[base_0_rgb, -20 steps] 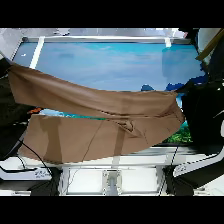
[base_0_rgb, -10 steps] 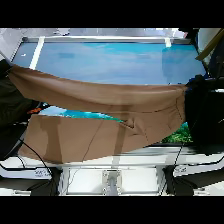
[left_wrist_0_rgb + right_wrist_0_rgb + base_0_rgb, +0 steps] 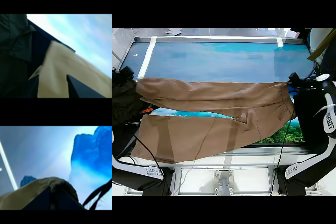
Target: Fold the clothes and pants, and hang the long-sleeved shirts on hangers.
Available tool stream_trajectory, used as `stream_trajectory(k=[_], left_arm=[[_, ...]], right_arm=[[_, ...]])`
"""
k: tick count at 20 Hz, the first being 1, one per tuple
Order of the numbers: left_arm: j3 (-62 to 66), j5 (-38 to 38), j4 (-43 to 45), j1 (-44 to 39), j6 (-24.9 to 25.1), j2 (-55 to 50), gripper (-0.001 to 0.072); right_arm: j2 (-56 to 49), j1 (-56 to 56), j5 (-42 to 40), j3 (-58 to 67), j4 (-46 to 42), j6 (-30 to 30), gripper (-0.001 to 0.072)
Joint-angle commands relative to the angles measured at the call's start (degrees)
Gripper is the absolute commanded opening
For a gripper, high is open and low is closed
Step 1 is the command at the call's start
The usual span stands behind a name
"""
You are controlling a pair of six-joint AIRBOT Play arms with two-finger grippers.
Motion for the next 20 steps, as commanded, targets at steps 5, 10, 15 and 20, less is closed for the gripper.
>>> stream_trajectory(k=[5,10,15,20], left_arm=[[1.6,-4.2,6.6,2.3,-2.3,9.9,0.0424],[-5.8,-28.7,19.8,11.4,-3.0,24.6,0.0412],[-37.2,-27.9,17.8,28.8,-2.5,47.3,0.0235],[-57.1,-26.4,-1.1,41.6,5.4,52.0,0.052]], right_arm=[[3.4,-2.8,1.9,4.9,-1.8,3.2,0.0484],[15.8,-11.0,24.3,6.4,-11.4,-7.6,0.0483],[23.3,-17.6,44.4,6.3,-13.8,-15.3,0.0483],[23.6,-18.0,48.9,3.1,-7.1,-15.9,0.0483]])
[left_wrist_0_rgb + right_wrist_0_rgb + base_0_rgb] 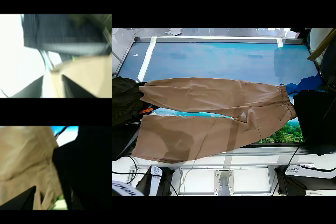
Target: Fold the clothes and pants, and hang the long-sleeved shirts on hangers.
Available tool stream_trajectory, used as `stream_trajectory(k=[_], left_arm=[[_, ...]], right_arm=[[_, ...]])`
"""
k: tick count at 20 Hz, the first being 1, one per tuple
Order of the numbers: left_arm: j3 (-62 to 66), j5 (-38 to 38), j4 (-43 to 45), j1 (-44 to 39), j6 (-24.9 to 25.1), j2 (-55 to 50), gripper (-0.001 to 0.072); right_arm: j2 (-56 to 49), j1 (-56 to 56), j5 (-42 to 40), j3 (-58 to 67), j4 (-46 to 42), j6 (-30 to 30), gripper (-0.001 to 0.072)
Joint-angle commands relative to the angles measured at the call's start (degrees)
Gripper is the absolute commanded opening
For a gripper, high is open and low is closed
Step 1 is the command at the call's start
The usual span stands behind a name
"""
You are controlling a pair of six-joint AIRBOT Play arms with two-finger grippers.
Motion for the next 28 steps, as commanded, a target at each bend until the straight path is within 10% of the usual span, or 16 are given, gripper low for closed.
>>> stream_trajectory(k=[1,17,19,27,28], left_arm=[[-12.0,0.0,-9.7,6.6,5.8,2.6,0.067],[-13.3,8.5,-6.3,6.7,13.8,-12.1,0.0606],[-13.3,10.5,-7.7,6.7,13.8,-14.0,0.0474],[-13.3,13.1,-10.1,6.7,14.8,-18.3,0.0472],[-13.3,13.1,-10.1,6.7,14.8,-18.4,0.0351]], right_arm=[[0.8,0.2,5.0,-2.4,3.1,-2.1,0.0482],[0.9,3.1,9.1,-4.7,3.5,0.1,0.0481],[0.9,3.1,9.1,-4.7,3.6,1.4,0.0481],[0.9,3.1,9.6,-4.7,6.9,2.9,0.0481],[1.0,3.1,9.7,-4.7,7.0,2.9,0.0481]])
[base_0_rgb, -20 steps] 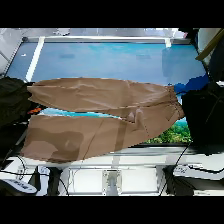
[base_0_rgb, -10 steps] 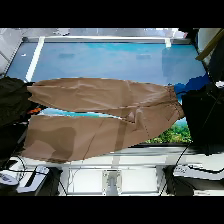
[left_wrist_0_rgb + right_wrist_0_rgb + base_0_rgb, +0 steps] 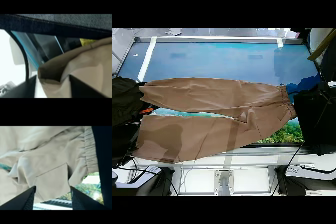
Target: Fold the clothes and pants, and hang the long-sleeved shirts on hangers.
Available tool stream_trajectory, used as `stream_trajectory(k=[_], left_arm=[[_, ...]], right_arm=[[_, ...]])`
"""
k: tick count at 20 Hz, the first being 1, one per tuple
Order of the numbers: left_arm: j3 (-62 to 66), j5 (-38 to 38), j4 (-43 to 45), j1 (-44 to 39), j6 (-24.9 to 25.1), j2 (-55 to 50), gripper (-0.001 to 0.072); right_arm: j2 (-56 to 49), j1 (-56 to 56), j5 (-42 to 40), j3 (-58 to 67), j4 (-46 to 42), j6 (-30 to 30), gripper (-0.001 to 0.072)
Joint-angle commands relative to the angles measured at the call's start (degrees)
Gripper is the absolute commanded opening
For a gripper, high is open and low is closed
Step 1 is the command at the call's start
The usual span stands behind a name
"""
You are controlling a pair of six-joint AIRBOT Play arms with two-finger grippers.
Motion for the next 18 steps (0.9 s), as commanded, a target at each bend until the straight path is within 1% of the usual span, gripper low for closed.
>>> stream_trajectory(k=[1,2,3,4,6,8,9,10,13,16,18], left_arm=[[0.0,0.5,-0.5,0.0,0.2,-1.0,0.0169],[0.0,0.5,-0.7,0.0,0.2,-1.0,0.0088],[0.1,0.5,-0.9,0.0,0.2,-1.0,0.0033],[0.2,0.5,-0.9,0.0,0.2,-1.0,0.0013],[0.3,0.5,-1.3,0.0,0.2,-0.9,0.0012],[1.3,0.5,-4.6,0.0,0.3,-0.2,0.0013],[2.3,0.5,-7.0,0.0,1.0,0.2,0.0013],[3.4,0.5,-10.0,0.0,3.2,0.7,0.0013],[5.7,0.5,-17.1,0.0,6.3,2.3,0.0013],[7.7,0.5,-17.8,0.0,6.7,2.8,0.0013],[9.8,0.4,-17.8,0.0,6.6,2.8,0.0012]], right_arm=[[0.4,0.1,0.4,0.0,1.2,0.3,0.0481],[0.8,0.1,0.5,0.2,1.1,0.3,0.0481],[1.0,0.0,0.8,0.6,0.6,0.3,0.0481],[1.4,0.1,1.3,1.3,-0.2,0.3,0.048],[2.5,0.0,1.5,2.3,-3.1,0.0,0.0481],[4.3,0.0,1.9,1.1,-10.1,-2.1,0.0481],[5.7,-0.3,1.9,-1.2,-13.8,-2.1,0.048],[7.1,-1.2,0.8,-4.8,-14.2,-2.2,0.048],[12.0,-6.5,-5.9,-21.0,-8.7,-3.7,0.0479],[13.2,-10.2,-14.4,-34.9,2.5,-4.3,0.048],[13.1,-8.9,-19.7,-41.6,4.3,-4.3,0.0482]])
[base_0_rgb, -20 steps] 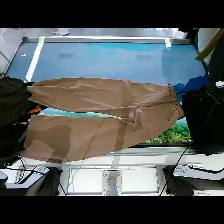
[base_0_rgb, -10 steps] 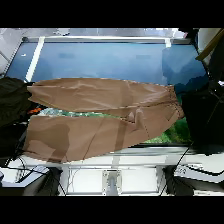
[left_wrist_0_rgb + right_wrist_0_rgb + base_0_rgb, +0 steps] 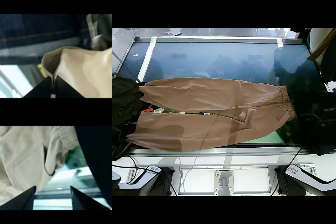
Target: Fold the clothes and pants, and hang the long-sleeved shirts on hangers.
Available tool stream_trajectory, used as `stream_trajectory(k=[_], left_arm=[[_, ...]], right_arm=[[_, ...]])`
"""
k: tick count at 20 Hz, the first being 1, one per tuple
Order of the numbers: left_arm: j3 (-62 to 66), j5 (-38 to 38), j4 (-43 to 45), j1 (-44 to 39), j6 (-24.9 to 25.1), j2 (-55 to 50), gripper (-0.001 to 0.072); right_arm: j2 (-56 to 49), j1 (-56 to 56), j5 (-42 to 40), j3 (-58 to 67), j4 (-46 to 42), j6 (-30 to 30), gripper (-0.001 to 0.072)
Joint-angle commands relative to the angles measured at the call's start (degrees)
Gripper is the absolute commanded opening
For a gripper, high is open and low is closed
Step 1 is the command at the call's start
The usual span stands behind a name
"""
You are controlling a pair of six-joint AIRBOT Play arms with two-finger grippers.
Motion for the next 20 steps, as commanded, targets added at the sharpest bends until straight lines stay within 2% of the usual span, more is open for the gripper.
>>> stream_trajectory(k=[1,6,11,12,13,14,17,20], left_arm=[[3.7,0.0,-2.0,0.0,0.8,0.3,0.0013],[7.4,-1.6,-3.1,0.0,0.6,0.3,0.0012],[7.4,-1.7,-4.5,-0.9,0.6,0.3,0.0012],[7.4,-1.7,-4.5,-1.6,0.6,0.3,0.0012],[7.4,-1.7,-4.5,-2.3,0.6,0.3,0.0012],[7.5,-1.8,-4.5,-3.1,0.6,0.4,0.0012],[9.9,-3.6,-4.5,-4.3,0.6,0.3,0.0012],[14.4,-5.7,-4.5,-4.3,0.6,0.3,0.0012]], right_arm=[[1.0,0.6,-11.0,-13.4,5.6,-0.7,0.0484],[0.5,7.5,-27.1,-19.1,9.7,-0.7,0.0487],[-3.9,14.5,-33.5,-19.1,9.9,-0.7,0.0483],[-4.8,15.5,-35.2,-19.1,10.4,-0.6,0.0429],[-5.3,16.3,-36.5,-18.9,11.5,-0.6,0.0211],[-5.0,16.5,-36.6,-18.1,12.5,-0.7,0.0036],[-2.1,15.3,-27.8,-10.8,9.7,-1.2,0.0028],[3.3,12.6,-11.6,1.1,2.6,0.0,0.0028]])
